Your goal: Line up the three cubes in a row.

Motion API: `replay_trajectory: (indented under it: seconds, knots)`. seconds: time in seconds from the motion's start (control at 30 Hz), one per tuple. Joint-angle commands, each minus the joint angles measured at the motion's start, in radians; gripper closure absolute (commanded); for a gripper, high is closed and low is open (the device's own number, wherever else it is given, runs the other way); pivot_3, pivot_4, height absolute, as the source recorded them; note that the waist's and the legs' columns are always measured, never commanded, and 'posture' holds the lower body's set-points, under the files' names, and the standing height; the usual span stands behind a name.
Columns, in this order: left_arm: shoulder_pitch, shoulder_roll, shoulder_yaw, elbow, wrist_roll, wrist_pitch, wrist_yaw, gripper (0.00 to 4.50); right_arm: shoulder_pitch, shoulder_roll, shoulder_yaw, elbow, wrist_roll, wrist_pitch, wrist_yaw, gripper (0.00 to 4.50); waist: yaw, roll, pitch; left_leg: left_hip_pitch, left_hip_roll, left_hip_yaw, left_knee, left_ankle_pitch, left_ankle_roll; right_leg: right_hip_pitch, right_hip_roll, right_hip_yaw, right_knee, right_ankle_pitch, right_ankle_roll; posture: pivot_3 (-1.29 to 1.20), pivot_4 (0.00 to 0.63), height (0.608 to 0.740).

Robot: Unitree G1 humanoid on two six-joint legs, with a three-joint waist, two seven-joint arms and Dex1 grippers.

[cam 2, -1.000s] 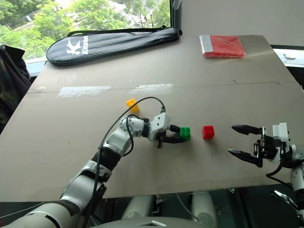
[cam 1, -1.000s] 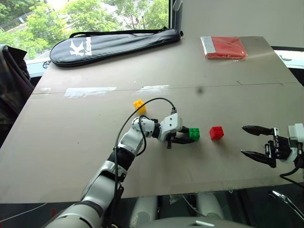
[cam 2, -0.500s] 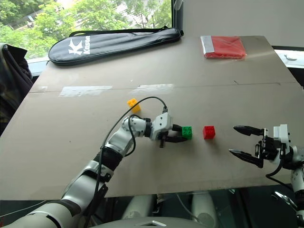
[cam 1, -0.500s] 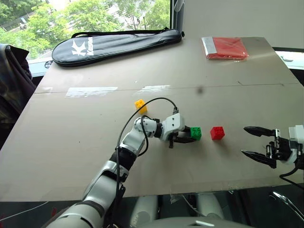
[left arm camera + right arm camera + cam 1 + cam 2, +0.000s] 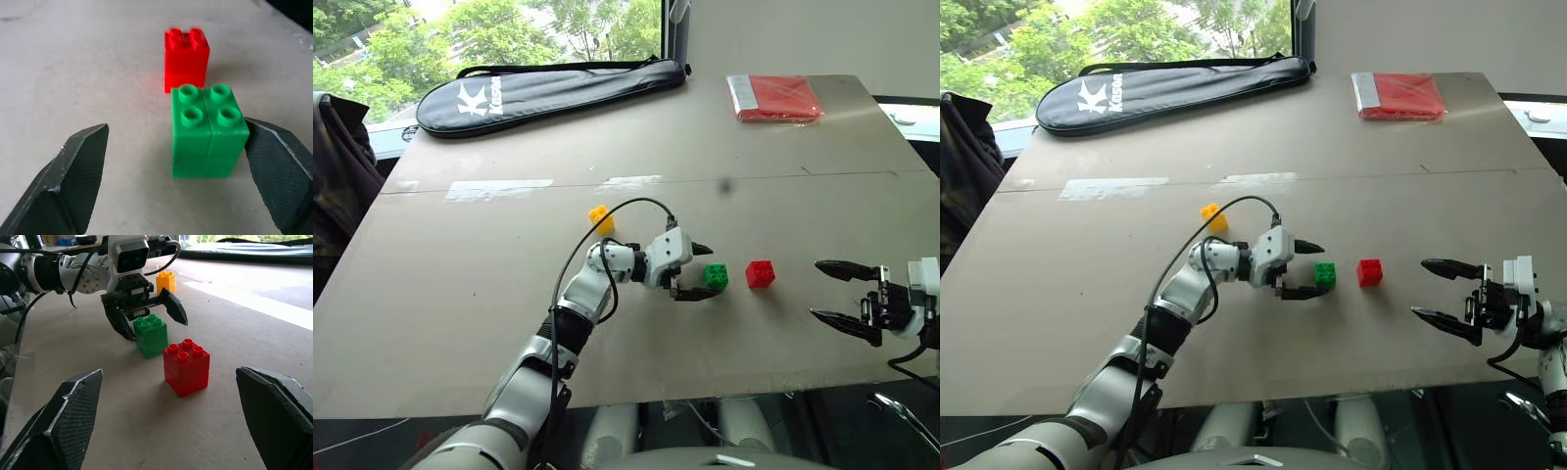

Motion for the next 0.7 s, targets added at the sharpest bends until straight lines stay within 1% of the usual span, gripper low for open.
replay_trajectory:
  seconds: [0.03, 0.1, 0.2, 0.27, 0.33, 0.43, 0.5, 0.6, 0.7]
  knots:
    - [0.021, 0.059, 0.122, -0.246, -0.146, 0.138, 0.024, 0.17, 0.006, -0.01, -0.047, -0.057, 0.045, 0.021, 0.04, 0.0, 0.0, 0.0, 0.0, 0.0, 0.0, 0.0, 0.0, 0.0, 0.0, 0.0, 0.0, 0.0, 0.0, 0.0, 0.0, 0.0, 0.15, 0.694]
    - [0.066, 0.107, 0.2, -0.399, -0.231, 0.239, 0.063, 0.17, 0.006, -0.004, -0.053, -0.075, 0.053, 0.035, 0.023, 0.0, -0.002, 0.0, 0.0, 0.001, 0.0, 0.0, 0.0, 0.0, 0.0, 0.0, 0.0, 0.0, 0.0, 0.0, 0.0, 0.0, 0.15, 0.694]
    - [0.136, 0.145, 0.291, -0.561, -0.316, 0.365, 0.166, 0.17, -0.001, 0.008, -0.06, -0.089, 0.063, 0.051, 0.008, 0.0, 0.001, 0.0, 0.0, 0.001, 0.0, 0.0, 0.0, 0.0, -0.001, 0.0, 0.0, 0.001, 0.0, 0.0, 0.0, 0.0, 0.15, 0.694]
    - [0.196, 0.15, 0.347, -0.621, -0.324, 0.399, 0.254, 0.17, -0.009, 0.02, -0.064, -0.099, 0.062, 0.058, -0.012, 0.0, 0.003, 0.0, 0.0, 0.001, 0.0, 0.0, 0.0, 0.0, 0.0, 0.0, 0.0, 0.001, 0.0, 0.0, 0.0, 0.0, 0.15, 0.694]
    - [0.259, 0.157, 0.389, -0.62, -0.262, 0.391, 0.355, 0.17, -0.014, 0.031, -0.065, -0.108, 0.056, 0.062, -0.025, 0.0, 0.004, 0.0, 0.0, 0.001, 0.0, 0.0, 0.0, 0.0, 0.0, 0.001, 0.0, 0.001, 0.0, 0.0, 0.0, 0.0, 0.15, 0.694]
    - [0.34, 0.18, 0.423, -0.583, -0.235, 0.336, 0.38, 0.17, -0.02, 0.046, -0.066, -0.124, 0.055, 0.074, -0.04, 0.0, 0.003, 0.0, 0.0, 0.003, 0.0, 0.0, 0.0, 0.0, -0.001, 0.002, 0.0, 0.001, 0.0, 0.0, 0.0, 0.0, 0.15, 0.694]
    - [0.365, 0.195, 0.429, -0.538, -0.231, 0.279, 0.352, 0.17, -0.024, 0.052, -0.065, -0.13, 0.052, 0.08, -0.048, 0.0, 0.003, 0.0, 0.0, 0.003, 0.0, 0.0, 0.0, 0.0, -0.001, 0.002, 0.0, 0.001, 0.0, 0.0, 0.0, 0.0, 0.15, 0.694]
    - [0.351, 0.233, 0.441, -0.357, -0.198, 0.168, 0.303, 0.17, -0.031, 0.057, -0.062, -0.134, 0.047, 0.085, -0.055, 0.0, 0.005, 0.0, 0.0, 0.003, 0.0, 0.0, 0.0, 0.0, -0.001, 0.002, 0.0, 0.001, 0.0, 0.0, 0.0, 0.0, 0.15, 0.694]
    - [0.303, 0.265, 0.432, -0.165, -0.161, 0.049, 0.259, 0.17, -0.039, 0.06, -0.063, -0.141, 0.043, 0.092, -0.063, 0.0, 0.004, 0.0, 0.0, 0.003, -0.001, 0.001, 0.0, 0.0, 0.0, 0.002, 0.0, 0.001, 0.0, 0.0, 0.0, 0.0, 0.15, 0.694]
